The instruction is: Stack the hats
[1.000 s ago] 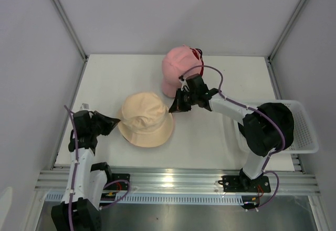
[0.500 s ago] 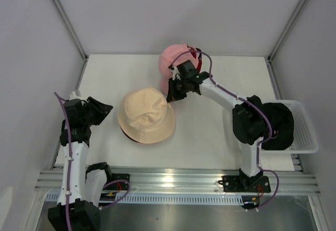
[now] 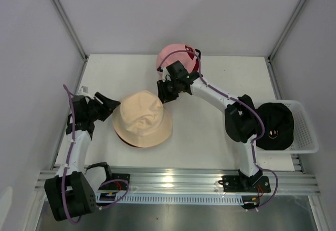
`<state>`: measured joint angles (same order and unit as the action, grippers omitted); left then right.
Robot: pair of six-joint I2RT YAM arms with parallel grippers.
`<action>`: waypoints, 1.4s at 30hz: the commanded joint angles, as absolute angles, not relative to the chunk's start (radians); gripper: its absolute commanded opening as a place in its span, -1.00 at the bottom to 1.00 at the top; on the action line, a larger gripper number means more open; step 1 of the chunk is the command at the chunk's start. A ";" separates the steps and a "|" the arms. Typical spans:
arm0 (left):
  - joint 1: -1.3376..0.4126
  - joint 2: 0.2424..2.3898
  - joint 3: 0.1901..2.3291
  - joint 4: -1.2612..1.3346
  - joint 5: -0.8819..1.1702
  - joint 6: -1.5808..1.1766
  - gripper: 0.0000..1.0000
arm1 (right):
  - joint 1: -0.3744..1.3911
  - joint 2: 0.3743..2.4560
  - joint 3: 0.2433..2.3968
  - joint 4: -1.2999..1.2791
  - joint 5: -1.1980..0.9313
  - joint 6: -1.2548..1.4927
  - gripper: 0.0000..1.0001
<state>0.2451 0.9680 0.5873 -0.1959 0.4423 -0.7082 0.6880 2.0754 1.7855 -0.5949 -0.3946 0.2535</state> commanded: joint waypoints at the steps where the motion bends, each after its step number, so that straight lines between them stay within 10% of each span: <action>1: 0.253 0.997 0.578 -0.078 0.497 -0.718 0.26 | 0.706 2.051 1.825 -0.589 -0.403 0.250 -0.30; 4: 0.253 1.017 0.561 -0.061 0.506 -0.724 0.03 | 0.715 2.051 1.829 -0.591 -0.400 0.250 -0.24; 9: 0.253 1.002 0.535 -0.080 0.497 -0.735 -0.98 | 0.716 2.045 1.829 -0.601 -0.368 0.249 -0.17; 22: 0.255 0.875 0.353 -0.106 0.313 -0.759 -0.99 | 0.710 1.976 1.799 -0.617 -0.296 0.268 -0.04; 33: 0.253 0.704 0.432 -0.242 0.236 -0.761 -0.99 | 0.689 1.847 1.830 -0.690 -0.157 0.253 0.60; 36: 0.255 0.669 0.540 -0.360 0.166 -0.756 -0.78 | 0.681 1.801 1.838 -0.721 -0.080 0.227 0.70; 40: 0.253 0.660 0.707 -0.527 0.097 -0.675 0.73 | 0.641 1.697 1.836 -0.758 -0.015 0.183 0.88; 42: 0.255 0.679 0.799 -0.581 0.086 -0.634 0.96 | 0.592 1.655 1.850 -0.798 -0.078 0.176 0.91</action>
<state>0.2489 0.6743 0.6647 -0.4603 0.1493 -0.7128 0.6529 1.7615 1.7912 -0.7441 -0.0906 0.2146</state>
